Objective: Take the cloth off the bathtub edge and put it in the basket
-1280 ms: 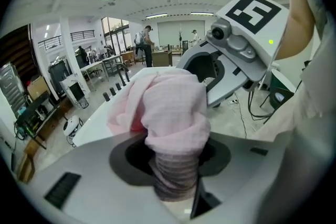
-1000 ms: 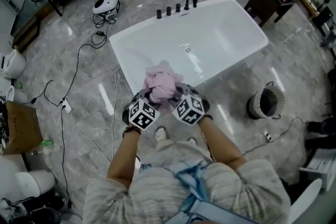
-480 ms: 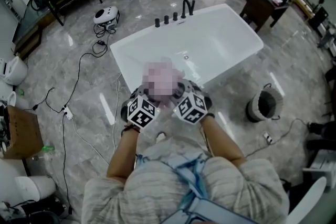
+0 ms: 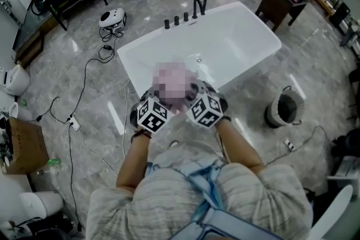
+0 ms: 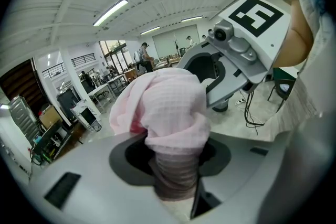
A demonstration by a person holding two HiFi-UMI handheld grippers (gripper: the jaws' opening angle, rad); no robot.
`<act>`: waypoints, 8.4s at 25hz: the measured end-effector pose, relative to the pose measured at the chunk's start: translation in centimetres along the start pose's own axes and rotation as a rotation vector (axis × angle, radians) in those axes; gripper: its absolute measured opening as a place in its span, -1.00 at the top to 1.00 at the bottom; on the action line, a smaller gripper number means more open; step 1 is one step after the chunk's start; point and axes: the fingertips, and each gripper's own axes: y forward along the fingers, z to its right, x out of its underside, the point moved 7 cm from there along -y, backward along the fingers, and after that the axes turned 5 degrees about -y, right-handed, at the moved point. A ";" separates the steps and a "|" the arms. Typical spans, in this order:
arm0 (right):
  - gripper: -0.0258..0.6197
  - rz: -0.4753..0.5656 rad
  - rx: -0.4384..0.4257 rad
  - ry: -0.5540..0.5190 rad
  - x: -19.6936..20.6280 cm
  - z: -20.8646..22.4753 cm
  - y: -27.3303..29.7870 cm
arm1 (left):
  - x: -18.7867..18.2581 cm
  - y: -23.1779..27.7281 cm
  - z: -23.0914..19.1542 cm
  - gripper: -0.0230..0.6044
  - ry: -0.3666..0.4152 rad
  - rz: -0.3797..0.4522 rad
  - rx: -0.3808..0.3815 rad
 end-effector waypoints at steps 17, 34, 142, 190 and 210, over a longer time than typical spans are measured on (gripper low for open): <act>0.39 -0.025 -0.014 0.047 1.1 -0.5 1.6 | 1.2 1.3 -0.4 0.37 -0.016 -0.028 0.021; 0.39 -0.151 0.181 0.218 7.1 2.5 -0.5 | -3.5 8.3 0.9 0.37 0.175 0.019 0.231; 0.39 -0.576 0.691 0.789 78.1 35.6 -54.0 | -64.9 61.5 60.8 0.37 0.897 0.027 0.980; 0.38 -0.296 0.864 1.124 82.9 35.5 -58.2 | -66.4 64.1 63.1 0.21 0.711 0.056 0.972; 0.91 0.209 0.888 0.924 73.5 39.2 -60.2 | -72.1 56.4 56.6 0.92 0.435 0.473 1.084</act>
